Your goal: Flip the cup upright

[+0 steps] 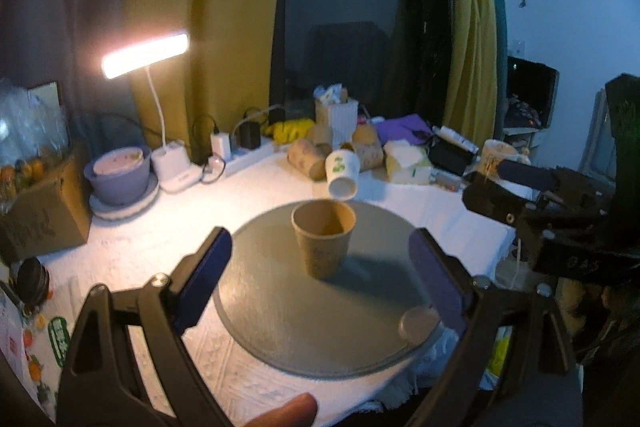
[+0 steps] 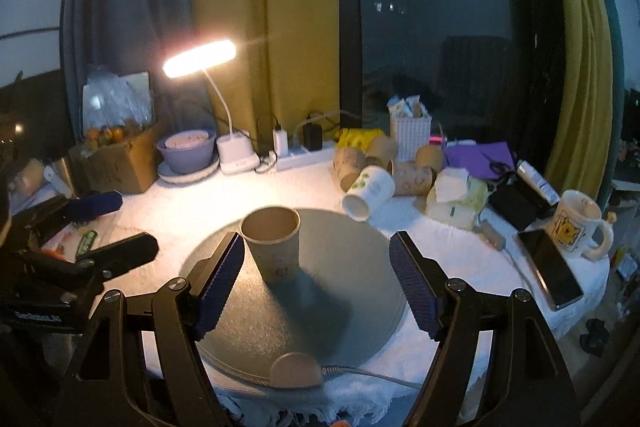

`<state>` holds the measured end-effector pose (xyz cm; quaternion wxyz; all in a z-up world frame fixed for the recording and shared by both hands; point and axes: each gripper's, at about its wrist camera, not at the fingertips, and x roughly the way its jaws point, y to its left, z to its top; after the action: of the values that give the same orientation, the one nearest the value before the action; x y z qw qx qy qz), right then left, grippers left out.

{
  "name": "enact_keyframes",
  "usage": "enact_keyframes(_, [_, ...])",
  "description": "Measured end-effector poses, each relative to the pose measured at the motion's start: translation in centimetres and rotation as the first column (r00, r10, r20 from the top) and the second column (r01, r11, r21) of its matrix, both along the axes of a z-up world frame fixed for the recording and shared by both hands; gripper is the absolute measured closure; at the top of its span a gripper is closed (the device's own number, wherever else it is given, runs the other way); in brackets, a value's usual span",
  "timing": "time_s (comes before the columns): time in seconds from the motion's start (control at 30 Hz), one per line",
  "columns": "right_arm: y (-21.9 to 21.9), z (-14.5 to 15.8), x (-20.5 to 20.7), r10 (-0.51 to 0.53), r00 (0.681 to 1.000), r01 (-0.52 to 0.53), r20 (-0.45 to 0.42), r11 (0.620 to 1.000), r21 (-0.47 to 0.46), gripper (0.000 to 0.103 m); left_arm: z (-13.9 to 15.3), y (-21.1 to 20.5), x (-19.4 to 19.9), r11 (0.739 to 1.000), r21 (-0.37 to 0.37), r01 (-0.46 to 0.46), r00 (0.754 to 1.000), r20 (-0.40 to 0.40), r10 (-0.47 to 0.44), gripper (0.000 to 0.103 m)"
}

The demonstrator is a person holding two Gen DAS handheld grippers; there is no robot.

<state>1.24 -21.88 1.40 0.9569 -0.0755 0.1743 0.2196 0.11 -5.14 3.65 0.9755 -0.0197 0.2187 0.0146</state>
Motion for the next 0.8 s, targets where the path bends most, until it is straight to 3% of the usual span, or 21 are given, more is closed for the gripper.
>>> enact_keyframes(0.43, [-0.9,3.6,-3.2,-0.025,0.994,0.022,0.109,0.999,0.023,0.025,3.3,-0.6,-2.9,0.999,0.047,0.010,0.983,0.185,-0.019,0.012])
enact_keyframes(0.8, [-0.5,5.6,-5.0,-0.056,0.987,0.052,0.148,0.998,0.028,0.025,4.3,1.9,-5.1,1.000,-0.015,-0.026,0.968,0.251,0.029,0.012])
